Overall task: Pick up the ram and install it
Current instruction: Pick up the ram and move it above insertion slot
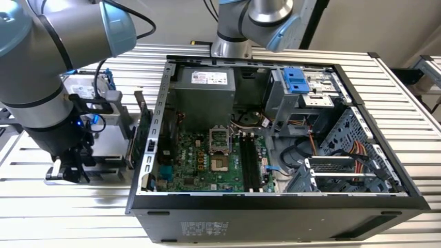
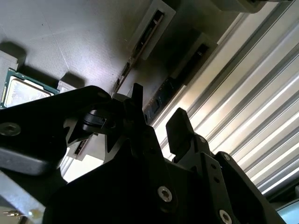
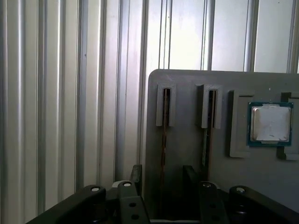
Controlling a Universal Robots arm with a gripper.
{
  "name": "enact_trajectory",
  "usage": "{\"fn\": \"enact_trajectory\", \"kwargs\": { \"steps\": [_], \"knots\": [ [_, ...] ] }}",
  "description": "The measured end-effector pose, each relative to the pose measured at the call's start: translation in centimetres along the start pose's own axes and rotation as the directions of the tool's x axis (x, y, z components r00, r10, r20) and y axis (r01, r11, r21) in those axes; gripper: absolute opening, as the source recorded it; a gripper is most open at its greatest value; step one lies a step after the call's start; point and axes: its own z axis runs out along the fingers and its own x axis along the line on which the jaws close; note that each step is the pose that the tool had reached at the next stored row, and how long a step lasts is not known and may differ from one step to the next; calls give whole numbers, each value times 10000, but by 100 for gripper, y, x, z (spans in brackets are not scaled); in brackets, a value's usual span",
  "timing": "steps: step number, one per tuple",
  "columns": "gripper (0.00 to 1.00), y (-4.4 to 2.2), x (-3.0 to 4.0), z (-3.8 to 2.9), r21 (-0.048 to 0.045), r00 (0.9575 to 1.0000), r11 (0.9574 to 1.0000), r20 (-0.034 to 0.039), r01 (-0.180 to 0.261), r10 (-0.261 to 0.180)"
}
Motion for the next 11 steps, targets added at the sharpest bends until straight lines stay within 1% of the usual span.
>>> {"fn": "enact_trajectory", "kwargs": {
  "steps": [11],
  "knots": [
    [100, -1, -2, 4, 3, 10000, 10000, 3, -1, 1]
  ]
}}
